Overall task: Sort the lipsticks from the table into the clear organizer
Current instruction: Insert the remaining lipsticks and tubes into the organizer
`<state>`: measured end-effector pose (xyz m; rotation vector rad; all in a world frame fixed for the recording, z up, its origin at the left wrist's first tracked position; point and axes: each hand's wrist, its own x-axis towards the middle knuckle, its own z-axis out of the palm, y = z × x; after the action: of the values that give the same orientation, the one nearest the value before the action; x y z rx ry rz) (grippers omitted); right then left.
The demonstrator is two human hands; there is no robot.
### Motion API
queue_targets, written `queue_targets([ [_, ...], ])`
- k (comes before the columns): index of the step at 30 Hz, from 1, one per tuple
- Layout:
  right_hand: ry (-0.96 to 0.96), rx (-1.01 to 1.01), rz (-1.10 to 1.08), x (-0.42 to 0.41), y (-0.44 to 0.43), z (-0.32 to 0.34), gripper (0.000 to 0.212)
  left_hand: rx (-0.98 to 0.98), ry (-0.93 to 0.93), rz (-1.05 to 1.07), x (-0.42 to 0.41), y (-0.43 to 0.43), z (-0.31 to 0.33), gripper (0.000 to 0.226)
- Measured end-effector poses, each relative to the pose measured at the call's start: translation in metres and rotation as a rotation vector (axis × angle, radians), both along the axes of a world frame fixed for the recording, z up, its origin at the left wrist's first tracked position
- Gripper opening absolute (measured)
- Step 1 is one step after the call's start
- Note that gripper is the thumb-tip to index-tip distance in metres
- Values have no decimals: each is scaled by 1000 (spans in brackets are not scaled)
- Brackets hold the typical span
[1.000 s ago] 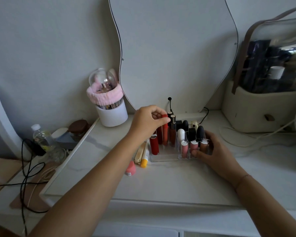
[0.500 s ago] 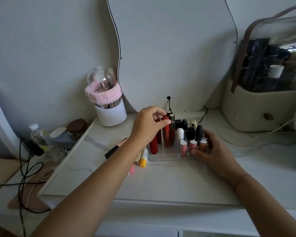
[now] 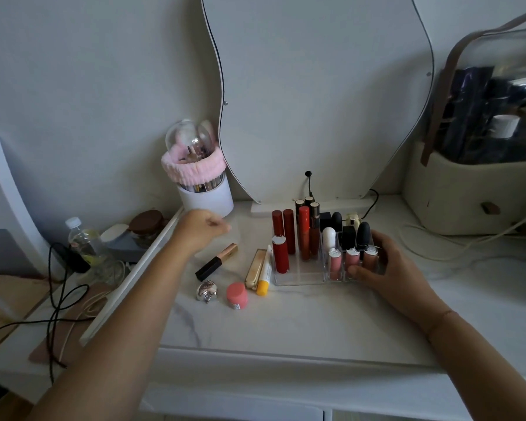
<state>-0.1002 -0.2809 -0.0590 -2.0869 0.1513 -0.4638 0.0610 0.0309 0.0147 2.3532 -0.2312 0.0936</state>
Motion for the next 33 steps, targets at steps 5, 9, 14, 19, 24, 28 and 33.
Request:
queue_targets([
  [5, 0, -25, -10, -1, 1, 1, 75, 210, 117, -20, 0, 5, -33, 25],
  [9, 7, -22, -19, -1, 0, 0, 74, 221, 35, 23, -2, -6, -39, 16],
  [14, 8, -24, -9, -1, -1, -2, 75, -110, -29, 11, -4, -16, -17, 16],
  [19, -12, -11, 2, 0, -1, -2, 75, -520, -82, -167, -22, -35, 31, 11],
  [24, -10, -2, 1, 0, 0, -2, 75, -609, -168, -286, -33, -53, 49, 13],
  [28, -14, -3, 7, 0, -1, -2, 76, -480, -184, -334, -35, -62, 37, 15],
  [33, -5, -11, -5, 0, -1, -2, 75, -372, -191, -322, -35, -66, 20, 18],
])
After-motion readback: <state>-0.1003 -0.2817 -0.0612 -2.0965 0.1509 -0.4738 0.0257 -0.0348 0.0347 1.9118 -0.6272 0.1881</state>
